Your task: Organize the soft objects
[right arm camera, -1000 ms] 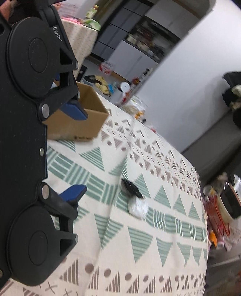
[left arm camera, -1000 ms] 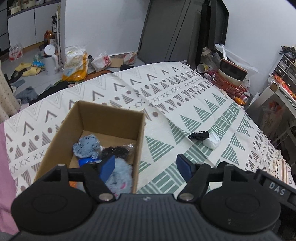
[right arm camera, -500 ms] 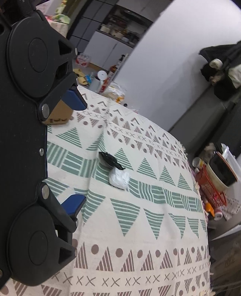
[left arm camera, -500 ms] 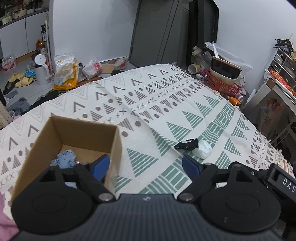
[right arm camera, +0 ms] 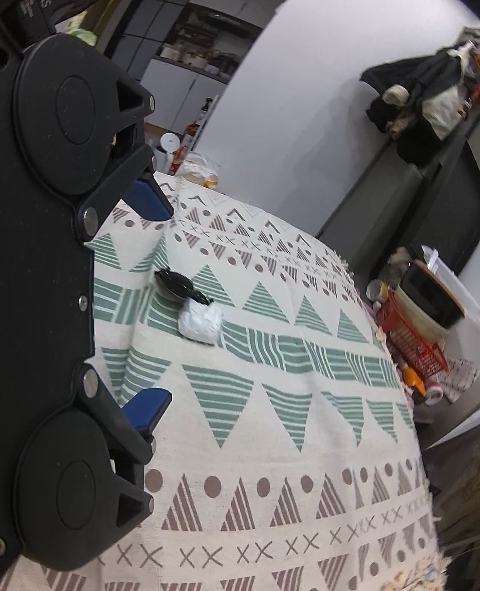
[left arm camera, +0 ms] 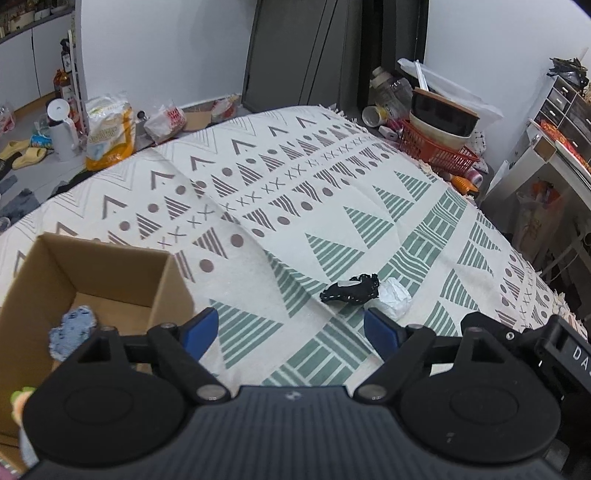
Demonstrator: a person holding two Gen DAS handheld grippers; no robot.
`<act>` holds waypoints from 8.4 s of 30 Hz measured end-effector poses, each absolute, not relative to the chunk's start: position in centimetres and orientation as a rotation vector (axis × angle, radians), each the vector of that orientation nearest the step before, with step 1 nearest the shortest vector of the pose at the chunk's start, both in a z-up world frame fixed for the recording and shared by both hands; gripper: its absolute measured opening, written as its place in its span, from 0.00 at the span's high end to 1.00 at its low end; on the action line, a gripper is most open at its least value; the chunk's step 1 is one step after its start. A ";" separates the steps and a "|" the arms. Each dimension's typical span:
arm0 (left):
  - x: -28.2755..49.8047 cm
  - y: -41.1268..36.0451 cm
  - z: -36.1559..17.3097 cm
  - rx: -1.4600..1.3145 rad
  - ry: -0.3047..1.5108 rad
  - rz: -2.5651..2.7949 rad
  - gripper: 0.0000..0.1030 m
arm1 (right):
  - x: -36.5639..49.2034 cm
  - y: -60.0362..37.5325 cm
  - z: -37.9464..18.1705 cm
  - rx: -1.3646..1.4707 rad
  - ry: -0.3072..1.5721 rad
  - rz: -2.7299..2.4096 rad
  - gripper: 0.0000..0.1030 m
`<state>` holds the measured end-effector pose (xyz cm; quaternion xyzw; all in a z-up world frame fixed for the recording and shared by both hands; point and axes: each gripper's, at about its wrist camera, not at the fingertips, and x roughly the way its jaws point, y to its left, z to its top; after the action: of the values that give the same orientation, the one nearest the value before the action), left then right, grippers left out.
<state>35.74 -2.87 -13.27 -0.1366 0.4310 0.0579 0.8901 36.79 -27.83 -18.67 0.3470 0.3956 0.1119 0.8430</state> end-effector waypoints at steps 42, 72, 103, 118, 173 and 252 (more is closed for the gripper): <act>47.2 -4.0 -22.9 -0.449 1.117 0.092 0.58 | 45.1 -26.6 -28.0 1.010 0.969 0.232 0.64; 36.4 -0.3 -11.5 -0.421 0.944 0.036 0.79 | 36.0 -28.1 -18.0 0.759 0.756 0.172 0.65; 24.7 9.4 -3.9 -0.464 0.778 -0.016 0.78 | 24.7 -19.8 -8.1 0.587 0.596 0.216 0.65; 23.8 16.6 -5.7 -0.513 0.807 0.062 0.78 | 24.4 -13.2 -7.7 0.548 0.623 0.288 0.65; 27.8 20.2 -11.9 -0.487 0.977 0.129 0.32 | 30.2 -4.3 -14.7 0.556 0.873 0.325 0.49; 5.0 6.5 5.1 -0.068 0.756 0.099 0.03 | 6.5 -20.6 0.3 0.258 0.625 0.321 0.00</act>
<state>5.02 6.49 5.13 -0.0332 0.3690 0.0484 0.9276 6.54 -20.60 0.30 0.1262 0.3051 0.1566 0.9308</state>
